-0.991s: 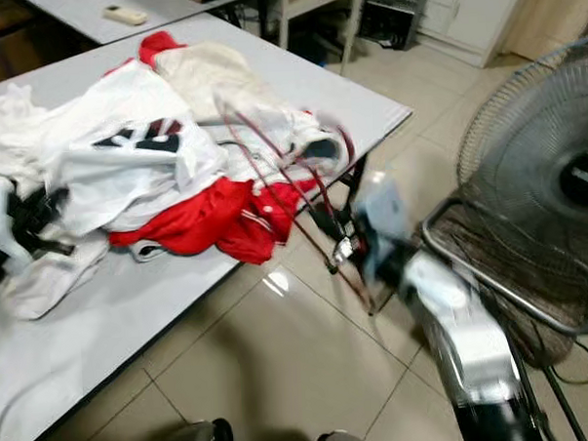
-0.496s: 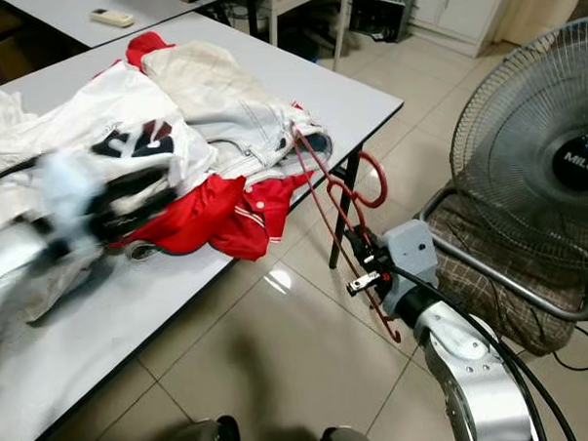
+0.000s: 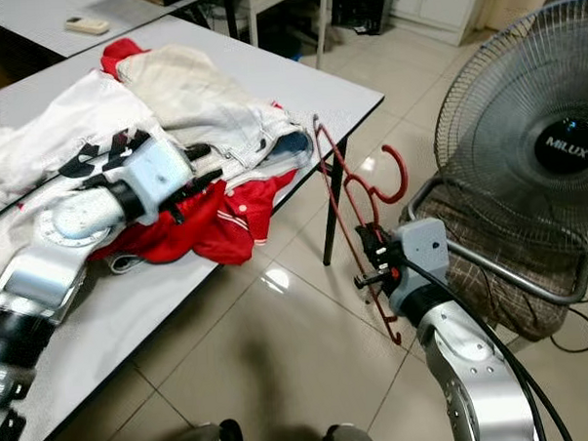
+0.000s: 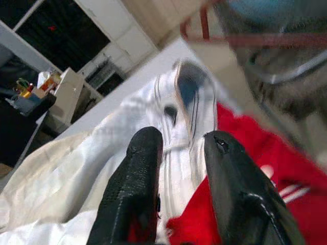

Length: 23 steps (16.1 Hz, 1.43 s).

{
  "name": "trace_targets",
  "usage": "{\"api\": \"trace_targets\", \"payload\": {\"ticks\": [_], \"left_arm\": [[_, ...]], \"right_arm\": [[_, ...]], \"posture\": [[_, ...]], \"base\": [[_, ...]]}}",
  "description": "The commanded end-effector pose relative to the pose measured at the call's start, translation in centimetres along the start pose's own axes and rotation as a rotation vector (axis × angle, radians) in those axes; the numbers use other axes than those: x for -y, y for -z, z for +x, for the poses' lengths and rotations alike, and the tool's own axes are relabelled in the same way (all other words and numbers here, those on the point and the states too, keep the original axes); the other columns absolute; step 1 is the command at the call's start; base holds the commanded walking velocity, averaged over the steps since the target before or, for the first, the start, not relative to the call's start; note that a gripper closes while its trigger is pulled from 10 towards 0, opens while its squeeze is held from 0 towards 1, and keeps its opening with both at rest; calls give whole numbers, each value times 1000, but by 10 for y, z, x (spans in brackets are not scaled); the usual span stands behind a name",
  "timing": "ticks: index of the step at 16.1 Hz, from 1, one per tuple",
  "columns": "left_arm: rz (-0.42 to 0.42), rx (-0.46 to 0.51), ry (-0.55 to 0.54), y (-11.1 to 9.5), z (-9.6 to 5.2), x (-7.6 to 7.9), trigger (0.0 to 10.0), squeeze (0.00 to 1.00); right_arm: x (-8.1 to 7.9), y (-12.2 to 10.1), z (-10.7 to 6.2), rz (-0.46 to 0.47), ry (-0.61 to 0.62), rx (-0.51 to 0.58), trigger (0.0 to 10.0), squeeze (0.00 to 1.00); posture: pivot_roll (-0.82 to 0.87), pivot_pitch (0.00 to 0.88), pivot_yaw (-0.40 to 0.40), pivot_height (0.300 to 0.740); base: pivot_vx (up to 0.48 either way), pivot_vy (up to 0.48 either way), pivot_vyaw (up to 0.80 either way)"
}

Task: Hang hanger

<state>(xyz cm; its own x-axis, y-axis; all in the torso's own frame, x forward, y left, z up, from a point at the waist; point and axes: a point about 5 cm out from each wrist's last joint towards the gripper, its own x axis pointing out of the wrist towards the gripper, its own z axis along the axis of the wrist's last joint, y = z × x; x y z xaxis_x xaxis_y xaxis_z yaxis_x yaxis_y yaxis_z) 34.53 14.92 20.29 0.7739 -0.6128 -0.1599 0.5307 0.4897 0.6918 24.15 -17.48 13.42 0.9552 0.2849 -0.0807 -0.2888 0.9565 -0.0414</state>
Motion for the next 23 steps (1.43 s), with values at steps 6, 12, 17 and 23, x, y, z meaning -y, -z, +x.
{"api": "trace_targets", "payload": {"ticks": [6, 12, 17, 23], "left_arm": [[158, -213, -97, 35, -18, -25, 10000, 0], [124, -274, -114, 50, -34, -31, 5686, 0], [67, -290, -133, 55, -33, -30, 0, 0], [51, -324, -194, 61, -36, -35, 0, 0]], "right_arm": [[-7, 3, -1, -10, -24, -22, 10000, 0], [-13, 4, 1, -1, -67, -29, 10000, 0], [-15, 5, 0, 1, -79, -31, 10000, 0], [-16, 5, 0, 1, -86, -28, 10000, 0]], "posture": [[-100, 114, 38, 740], [-94, 114, 24, 740], [-92, 110, 25, 740], [-91, 109, 27, 740]], "base": [[0, 0, 0], [0, 0, 0], [0, 0, 0], [0, 0, 0]]}}
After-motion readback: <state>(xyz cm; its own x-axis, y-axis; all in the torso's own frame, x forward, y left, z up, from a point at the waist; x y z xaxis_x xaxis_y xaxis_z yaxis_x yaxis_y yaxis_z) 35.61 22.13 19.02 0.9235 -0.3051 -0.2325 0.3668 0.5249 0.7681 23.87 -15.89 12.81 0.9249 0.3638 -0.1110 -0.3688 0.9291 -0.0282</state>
